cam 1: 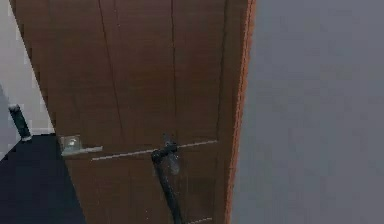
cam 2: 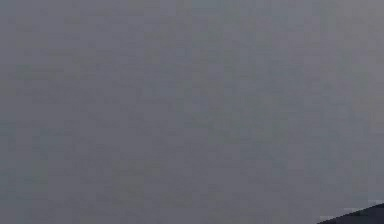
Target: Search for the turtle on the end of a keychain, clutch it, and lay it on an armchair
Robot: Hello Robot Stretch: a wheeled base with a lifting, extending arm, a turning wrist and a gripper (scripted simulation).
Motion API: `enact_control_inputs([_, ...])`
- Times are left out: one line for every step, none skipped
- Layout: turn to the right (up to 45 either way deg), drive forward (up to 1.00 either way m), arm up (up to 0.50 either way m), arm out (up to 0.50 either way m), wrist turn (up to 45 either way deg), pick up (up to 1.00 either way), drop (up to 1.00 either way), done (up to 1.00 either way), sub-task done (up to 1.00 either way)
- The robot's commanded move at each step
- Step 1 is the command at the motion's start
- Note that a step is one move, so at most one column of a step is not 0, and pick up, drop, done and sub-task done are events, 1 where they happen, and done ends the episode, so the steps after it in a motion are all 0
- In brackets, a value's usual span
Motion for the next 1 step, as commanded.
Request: enact_control_inputs([-45.0, 0.0, 0.0, 0.0, 0.0, 0.0, 0.0, 0.0, 0.0])
